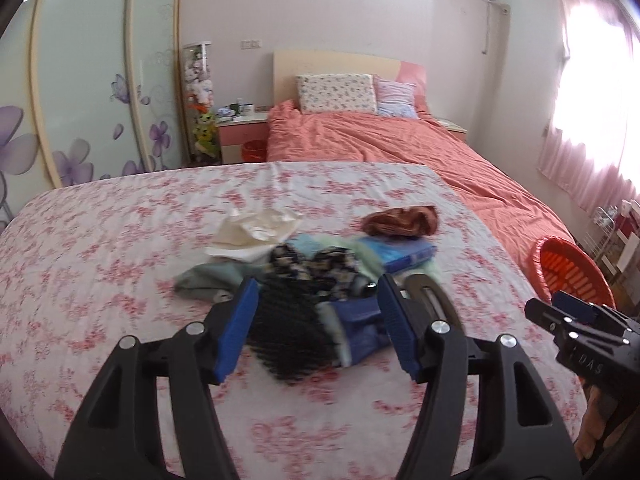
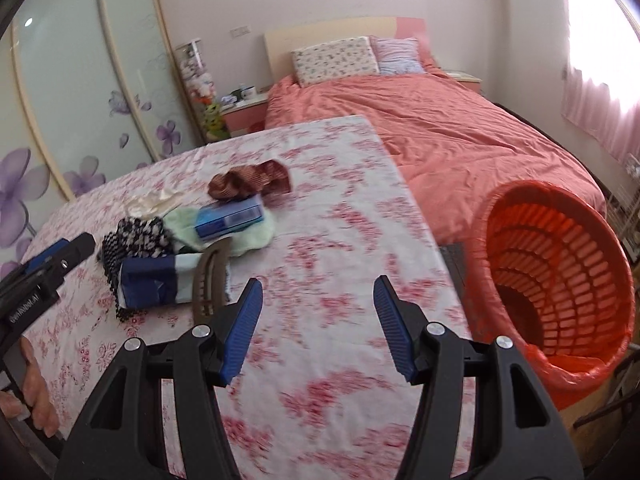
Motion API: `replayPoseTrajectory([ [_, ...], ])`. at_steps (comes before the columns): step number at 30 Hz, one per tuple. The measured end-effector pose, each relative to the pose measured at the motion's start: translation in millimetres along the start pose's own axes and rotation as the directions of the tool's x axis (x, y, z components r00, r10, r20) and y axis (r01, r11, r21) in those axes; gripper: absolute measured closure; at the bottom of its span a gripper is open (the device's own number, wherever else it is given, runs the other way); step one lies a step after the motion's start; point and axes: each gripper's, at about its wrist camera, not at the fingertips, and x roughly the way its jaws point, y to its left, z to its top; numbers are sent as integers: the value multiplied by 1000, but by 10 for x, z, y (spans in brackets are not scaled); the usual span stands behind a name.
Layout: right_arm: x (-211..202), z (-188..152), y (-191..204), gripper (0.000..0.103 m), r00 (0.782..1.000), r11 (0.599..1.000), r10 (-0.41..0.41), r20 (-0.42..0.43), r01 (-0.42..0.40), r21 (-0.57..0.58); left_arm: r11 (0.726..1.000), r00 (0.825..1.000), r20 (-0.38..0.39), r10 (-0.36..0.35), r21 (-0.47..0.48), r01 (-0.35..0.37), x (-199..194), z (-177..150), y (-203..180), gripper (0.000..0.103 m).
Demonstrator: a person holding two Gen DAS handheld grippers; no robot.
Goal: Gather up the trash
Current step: 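Move both tools back to the pile and grasp the brown hair clip with the right gripper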
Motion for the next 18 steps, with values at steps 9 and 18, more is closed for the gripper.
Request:
replayPoseTrajectory([
  [9, 350, 29, 111, 45, 997, 998, -55, -52, 55, -1, 992, 993, -47, 110, -55, -113, 180, -106, 610, 38],
  [18, 805, 194, 172, 37, 992, 999, -38, -123, 38, 1, 973, 968, -178, 175, -120, -198, 662, -159, 1147, 32],
])
